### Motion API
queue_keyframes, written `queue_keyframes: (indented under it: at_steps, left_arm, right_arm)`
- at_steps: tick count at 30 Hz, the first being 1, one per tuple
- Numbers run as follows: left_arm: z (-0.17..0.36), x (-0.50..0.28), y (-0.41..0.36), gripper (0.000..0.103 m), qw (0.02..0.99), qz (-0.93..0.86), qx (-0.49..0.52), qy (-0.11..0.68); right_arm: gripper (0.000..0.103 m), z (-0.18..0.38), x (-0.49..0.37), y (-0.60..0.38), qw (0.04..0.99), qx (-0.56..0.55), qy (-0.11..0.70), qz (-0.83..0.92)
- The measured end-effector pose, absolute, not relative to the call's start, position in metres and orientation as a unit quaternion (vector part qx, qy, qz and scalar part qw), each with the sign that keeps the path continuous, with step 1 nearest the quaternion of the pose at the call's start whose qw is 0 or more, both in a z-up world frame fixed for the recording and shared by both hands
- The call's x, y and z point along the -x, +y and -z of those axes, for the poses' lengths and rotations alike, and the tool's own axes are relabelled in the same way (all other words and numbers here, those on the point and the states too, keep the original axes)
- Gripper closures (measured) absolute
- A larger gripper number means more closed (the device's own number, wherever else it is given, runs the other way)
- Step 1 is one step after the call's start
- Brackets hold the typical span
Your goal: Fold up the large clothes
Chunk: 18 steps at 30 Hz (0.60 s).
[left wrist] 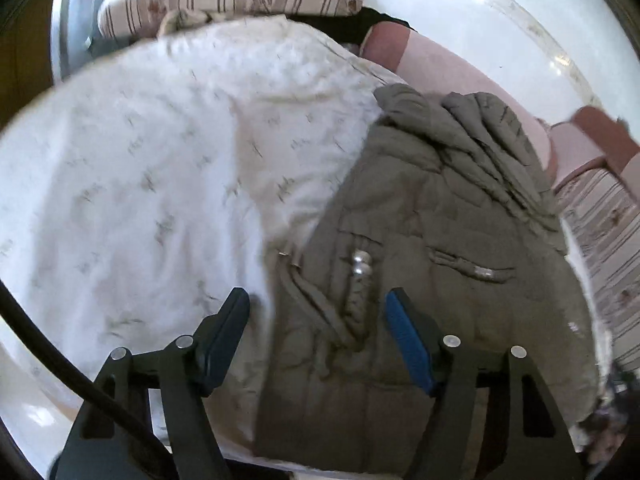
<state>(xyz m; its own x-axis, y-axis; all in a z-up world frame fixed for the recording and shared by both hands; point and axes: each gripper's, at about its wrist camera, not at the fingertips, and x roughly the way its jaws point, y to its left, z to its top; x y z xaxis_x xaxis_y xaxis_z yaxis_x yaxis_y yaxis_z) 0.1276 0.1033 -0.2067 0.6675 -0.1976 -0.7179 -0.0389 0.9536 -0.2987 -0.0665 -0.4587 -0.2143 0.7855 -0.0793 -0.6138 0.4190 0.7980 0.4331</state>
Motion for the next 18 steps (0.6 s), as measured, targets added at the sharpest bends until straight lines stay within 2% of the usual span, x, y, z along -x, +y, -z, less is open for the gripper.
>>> queue_keyframes:
  at_steps: [5,15,18]
  left_arm:
    - [0.212,-0.13,0.098,0.033,0.895,0.069,0.163,0.409]
    - [0.217,-0.113,0.074,0.033,0.899,0.077,0.125,0.412]
    - [0.219,-0.105,0.067,0.033,0.899,0.076,0.129,0.412]
  right_arm:
    - [0.04,0.243,0.061,-0.476,0.868,-0.377,0.312,0.084]
    - [0.039,0.273,0.049,-0.449,0.833,-0.427,0.351,0.023]
    - [0.038,0.27,0.05,-0.424,0.845,-0.406,0.349,0.019]
